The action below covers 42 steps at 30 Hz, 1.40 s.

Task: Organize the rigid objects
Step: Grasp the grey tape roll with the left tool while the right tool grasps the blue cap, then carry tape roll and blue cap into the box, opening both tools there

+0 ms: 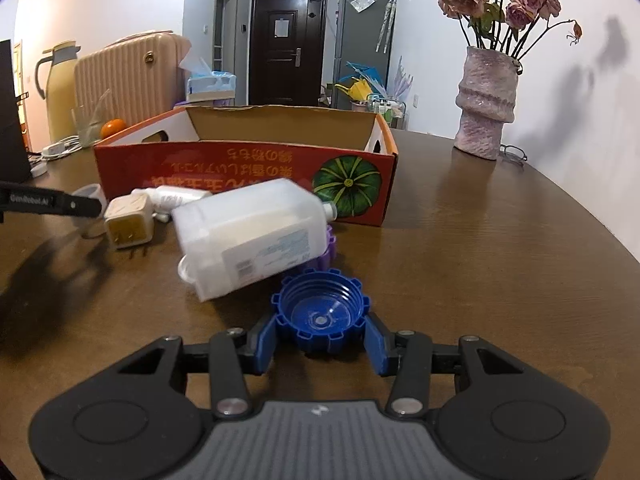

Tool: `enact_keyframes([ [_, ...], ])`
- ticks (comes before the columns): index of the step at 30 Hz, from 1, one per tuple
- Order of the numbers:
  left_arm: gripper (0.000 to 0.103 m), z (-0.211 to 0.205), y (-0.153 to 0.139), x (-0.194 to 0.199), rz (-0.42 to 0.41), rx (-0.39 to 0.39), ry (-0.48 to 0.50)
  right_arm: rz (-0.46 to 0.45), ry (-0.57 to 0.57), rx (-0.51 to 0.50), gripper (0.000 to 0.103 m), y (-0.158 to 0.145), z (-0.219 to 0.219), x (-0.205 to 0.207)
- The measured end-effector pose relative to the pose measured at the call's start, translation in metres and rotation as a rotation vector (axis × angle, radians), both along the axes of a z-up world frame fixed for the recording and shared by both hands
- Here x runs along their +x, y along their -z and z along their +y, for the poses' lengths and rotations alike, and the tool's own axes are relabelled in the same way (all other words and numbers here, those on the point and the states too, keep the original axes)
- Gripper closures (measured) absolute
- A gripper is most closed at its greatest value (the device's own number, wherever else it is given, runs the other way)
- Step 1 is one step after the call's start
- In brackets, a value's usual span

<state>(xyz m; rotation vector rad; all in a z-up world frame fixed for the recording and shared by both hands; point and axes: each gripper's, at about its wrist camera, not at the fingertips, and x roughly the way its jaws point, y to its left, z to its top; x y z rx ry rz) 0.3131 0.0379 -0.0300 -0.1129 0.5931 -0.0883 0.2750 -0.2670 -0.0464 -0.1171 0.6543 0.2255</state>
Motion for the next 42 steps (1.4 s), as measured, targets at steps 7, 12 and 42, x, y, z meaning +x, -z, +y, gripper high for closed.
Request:
enact_keyframes([
  [7,0.060,-0.008,-0.019,-0.056,-0.035,-0.027,-0.002,-0.024,0.000,0.016,0.058,-0.011,-0.005,-0.049],
  [12,0.060,-0.016,-0.033,-0.099,-0.076,-0.027,0.000,-0.072,-0.014,0.046,0.058,-0.025,-0.005,-0.087],
  [42,0.059,-0.031,-0.060,-0.158,-0.181,-0.035,0.011,-0.265,-0.011,0.113,0.058,-0.068,-0.009,-0.133],
])
